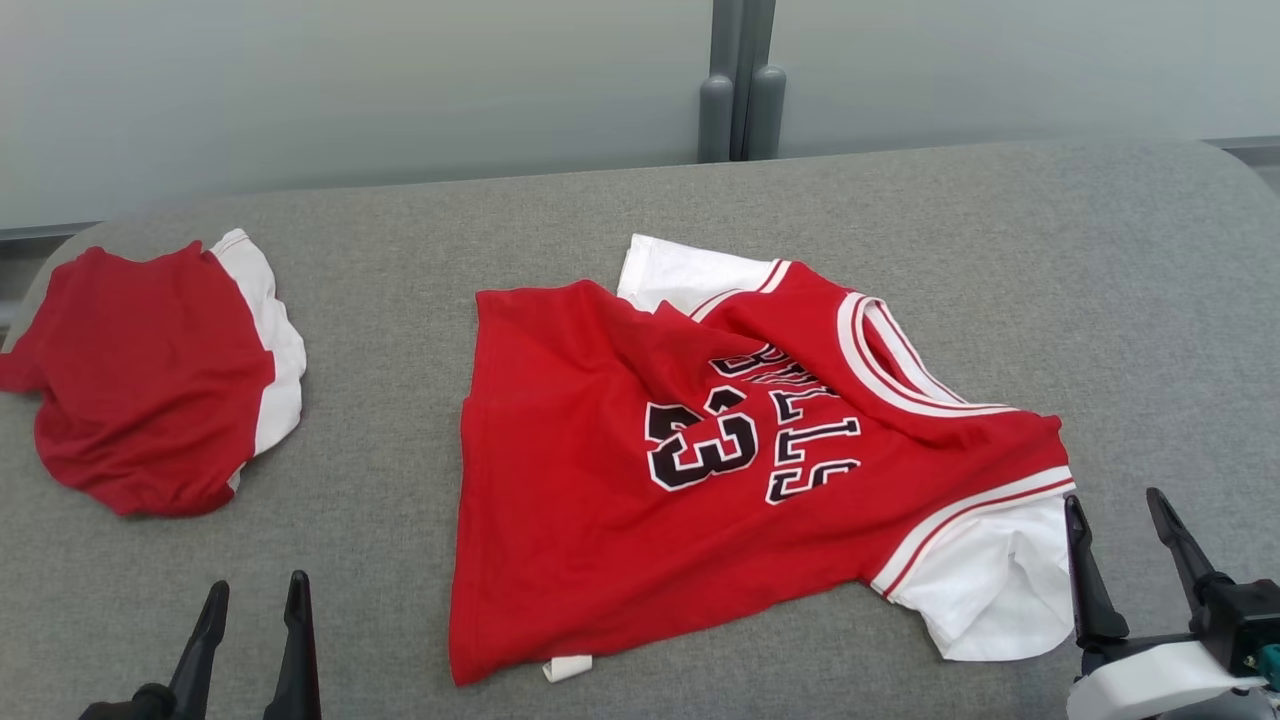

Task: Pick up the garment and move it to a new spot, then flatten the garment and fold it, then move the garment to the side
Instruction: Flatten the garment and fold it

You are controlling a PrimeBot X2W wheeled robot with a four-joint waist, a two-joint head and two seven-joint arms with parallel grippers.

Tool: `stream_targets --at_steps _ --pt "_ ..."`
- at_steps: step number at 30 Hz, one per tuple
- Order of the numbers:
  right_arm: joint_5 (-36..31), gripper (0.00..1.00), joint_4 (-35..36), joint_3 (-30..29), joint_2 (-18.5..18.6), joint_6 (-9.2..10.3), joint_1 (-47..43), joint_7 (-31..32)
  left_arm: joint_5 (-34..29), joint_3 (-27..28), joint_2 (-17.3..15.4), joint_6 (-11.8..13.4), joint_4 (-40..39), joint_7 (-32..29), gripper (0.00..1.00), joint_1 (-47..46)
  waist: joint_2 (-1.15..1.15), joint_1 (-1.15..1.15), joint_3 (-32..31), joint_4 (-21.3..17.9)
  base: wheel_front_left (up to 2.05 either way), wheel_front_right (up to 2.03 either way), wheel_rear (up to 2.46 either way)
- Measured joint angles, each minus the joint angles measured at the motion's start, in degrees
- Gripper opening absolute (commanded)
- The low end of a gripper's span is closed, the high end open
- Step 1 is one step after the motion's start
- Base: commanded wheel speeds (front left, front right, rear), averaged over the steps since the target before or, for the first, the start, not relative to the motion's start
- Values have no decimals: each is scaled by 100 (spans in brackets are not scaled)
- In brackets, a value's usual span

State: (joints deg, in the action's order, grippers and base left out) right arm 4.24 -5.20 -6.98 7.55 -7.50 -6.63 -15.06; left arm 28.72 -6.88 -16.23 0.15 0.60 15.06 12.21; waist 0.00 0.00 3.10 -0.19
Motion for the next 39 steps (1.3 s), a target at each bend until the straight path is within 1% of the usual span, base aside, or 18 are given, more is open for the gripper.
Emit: stream_targets --at_steps 1,3,5,8,11,16,19,27,39 --pt "-1 100 -25 23 -16 0 0 0 -44 82 101 -97 60 0 100 -18 0 0 17 6 0 0 0" --pt "-33 100 -80 70 -51 0 38 0 -185 220 203 -314 220 -1 100 -63 0 0 27 22 0 0 0" --pt "-48 100 -125 130 -85 0 98 0 -307 372 323 -474 343 -1 100 -161 0 0 16 29 0 0 0" --pt "-51 100 -178 227 -127 0 144 0 -411 485 532 -631 439 0 100 -272 0 0 -4 28 0 0 0" --pt "-52 100 -247 338 -145 0 159 0 -515 509 625 -719 612 0 100 -366 0 0 -84 29 0 0 0" --pt "-64 100 -290 448 -147 0 233 0 -603 493 719 -746 820 0 100 -560 0 0 -233 48 0 0 0" --pt "-73 100 -333 506 -142 0 254 0 -611 393 736 -751 896 0 100 -591 0 0 -307 51 0 0 0" --pt "-76 100 -423 573 -131 0 325 0 -555 204 713 -754 1003 0 100 -607 0 0 -427 54 0 0 0" --pt "-57 100 -443 539 -119 0 327 0 -457 158 636 -755 1023 0 100 -606 0 0 -445 -57 0 0 0"
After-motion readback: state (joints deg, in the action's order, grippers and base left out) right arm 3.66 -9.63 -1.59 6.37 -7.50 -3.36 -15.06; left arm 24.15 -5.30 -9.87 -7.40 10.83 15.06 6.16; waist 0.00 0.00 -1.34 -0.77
